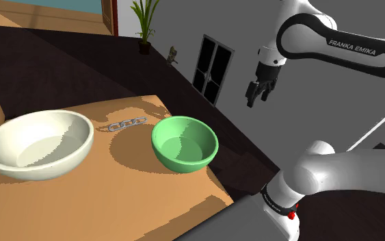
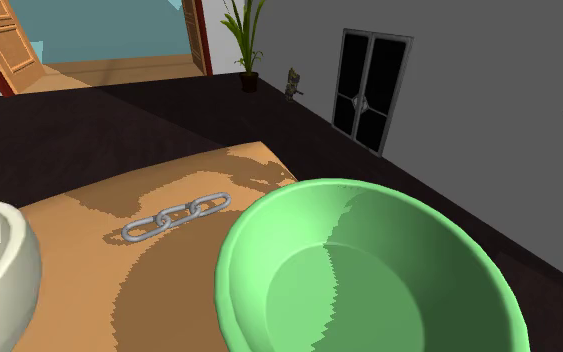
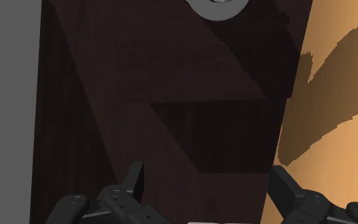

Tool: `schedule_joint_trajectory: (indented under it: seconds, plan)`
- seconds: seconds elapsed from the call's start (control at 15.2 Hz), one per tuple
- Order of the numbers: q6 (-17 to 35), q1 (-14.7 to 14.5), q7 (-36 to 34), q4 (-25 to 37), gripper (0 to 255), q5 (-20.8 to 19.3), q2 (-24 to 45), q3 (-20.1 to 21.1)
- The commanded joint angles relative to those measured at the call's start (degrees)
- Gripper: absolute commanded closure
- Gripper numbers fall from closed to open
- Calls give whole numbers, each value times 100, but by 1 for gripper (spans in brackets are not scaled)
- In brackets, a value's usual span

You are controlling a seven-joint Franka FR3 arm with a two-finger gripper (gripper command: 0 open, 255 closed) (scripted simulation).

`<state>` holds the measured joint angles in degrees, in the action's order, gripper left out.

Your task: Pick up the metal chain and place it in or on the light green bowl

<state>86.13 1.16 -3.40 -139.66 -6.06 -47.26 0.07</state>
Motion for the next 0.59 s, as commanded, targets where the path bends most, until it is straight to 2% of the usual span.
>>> schedule_joint_trajectory:
  seconds: [0.0, 0.53]
  plan:
    - [0, 0, 0, 0, 0, 0, 0, 0]
    - [1276, -549, 686, 342, 0, 178, 1362, 74]
